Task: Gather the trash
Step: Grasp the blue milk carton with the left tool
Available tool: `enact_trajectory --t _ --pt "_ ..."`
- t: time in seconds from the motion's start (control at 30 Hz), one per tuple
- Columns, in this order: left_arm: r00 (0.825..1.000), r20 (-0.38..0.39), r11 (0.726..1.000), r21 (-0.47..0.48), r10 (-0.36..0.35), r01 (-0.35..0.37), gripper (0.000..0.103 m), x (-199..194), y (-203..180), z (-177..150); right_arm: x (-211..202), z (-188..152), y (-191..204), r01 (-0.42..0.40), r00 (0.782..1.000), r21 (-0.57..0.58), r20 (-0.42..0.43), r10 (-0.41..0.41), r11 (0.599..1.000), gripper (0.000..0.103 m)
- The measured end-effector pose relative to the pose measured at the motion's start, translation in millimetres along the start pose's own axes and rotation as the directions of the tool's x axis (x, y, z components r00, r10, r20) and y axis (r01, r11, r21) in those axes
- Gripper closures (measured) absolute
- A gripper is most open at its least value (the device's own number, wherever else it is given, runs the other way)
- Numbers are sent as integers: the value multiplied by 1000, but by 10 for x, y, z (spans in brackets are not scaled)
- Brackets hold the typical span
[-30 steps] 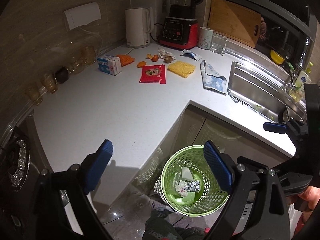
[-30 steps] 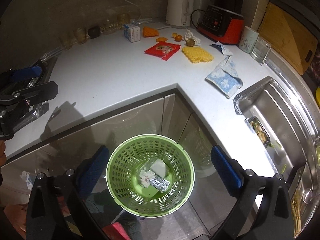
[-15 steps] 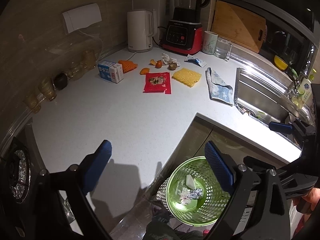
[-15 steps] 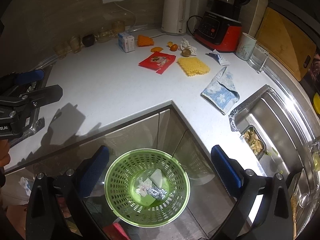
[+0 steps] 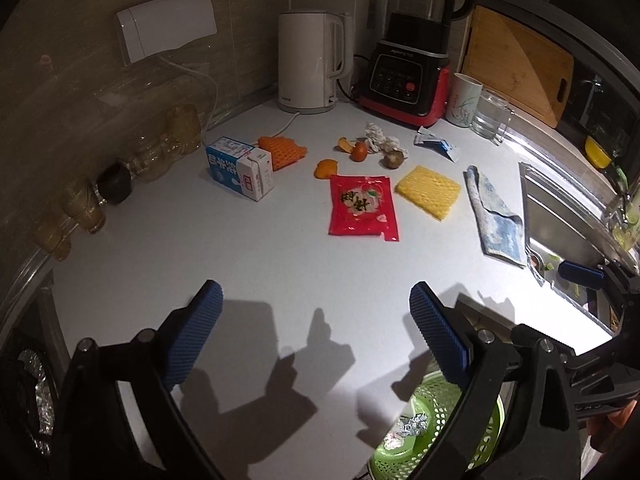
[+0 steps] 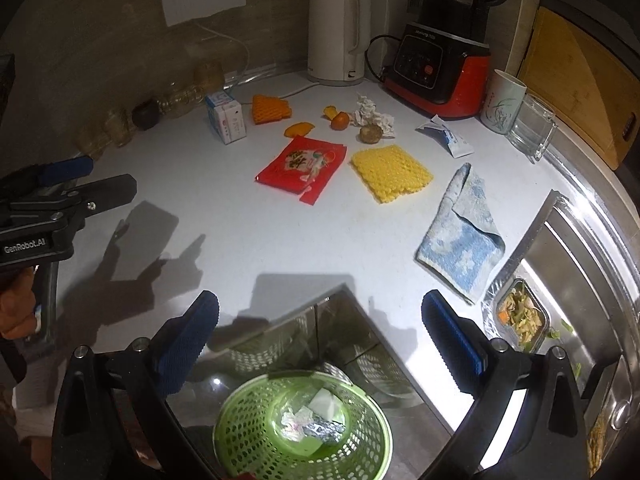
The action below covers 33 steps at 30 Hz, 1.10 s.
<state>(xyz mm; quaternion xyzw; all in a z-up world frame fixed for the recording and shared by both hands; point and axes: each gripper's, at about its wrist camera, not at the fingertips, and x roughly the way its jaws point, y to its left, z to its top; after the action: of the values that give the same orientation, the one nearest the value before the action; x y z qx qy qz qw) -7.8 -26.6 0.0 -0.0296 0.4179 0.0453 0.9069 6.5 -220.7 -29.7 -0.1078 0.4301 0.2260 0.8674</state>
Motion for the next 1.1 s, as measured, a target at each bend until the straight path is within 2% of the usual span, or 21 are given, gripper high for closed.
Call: enact_trajectory --t 0.13,0.27,0.5,0.73,0.87,0.93,1.07,1.1 --pt "999 -7 999 -35 38 -38 13 442 168 296 334 222 -41 -44 999 99 11 43 994 2" --pt "997 -25 988 -134 80 -82 13 870 356 678 653 419 -45 -40 999 150 5 39 988 2" --pt "979 -109 923 -329 174 -201 13 1541 712 1259 1093 724 -53 -42 999 188 -17 46 981 2" --pt "967 -203 860 -454 152 -231 13 2083 924 1535 1396 964 -100 -43 998 220 -24 50 975 2" --pt "950 -269 826 -492 156 -275 13 2331 972 1586 1535 1051 -137 -40 998 233 -36 50 972 2" --pt "942 -307 809 -515 136 -284 20 2449 1001 1594 1588 1075 -153 -33 998 236 -43 45 971 2" --pt "927 -366 781 -554 81 -287 51 2587 1067 1519 1683 1112 -196 -23 998 249 -54 38 968 2" --pt "929 -364 780 -562 66 -276 57 2605 1081 1488 1699 1117 -207 -22 998 255 -58 39 967 2"
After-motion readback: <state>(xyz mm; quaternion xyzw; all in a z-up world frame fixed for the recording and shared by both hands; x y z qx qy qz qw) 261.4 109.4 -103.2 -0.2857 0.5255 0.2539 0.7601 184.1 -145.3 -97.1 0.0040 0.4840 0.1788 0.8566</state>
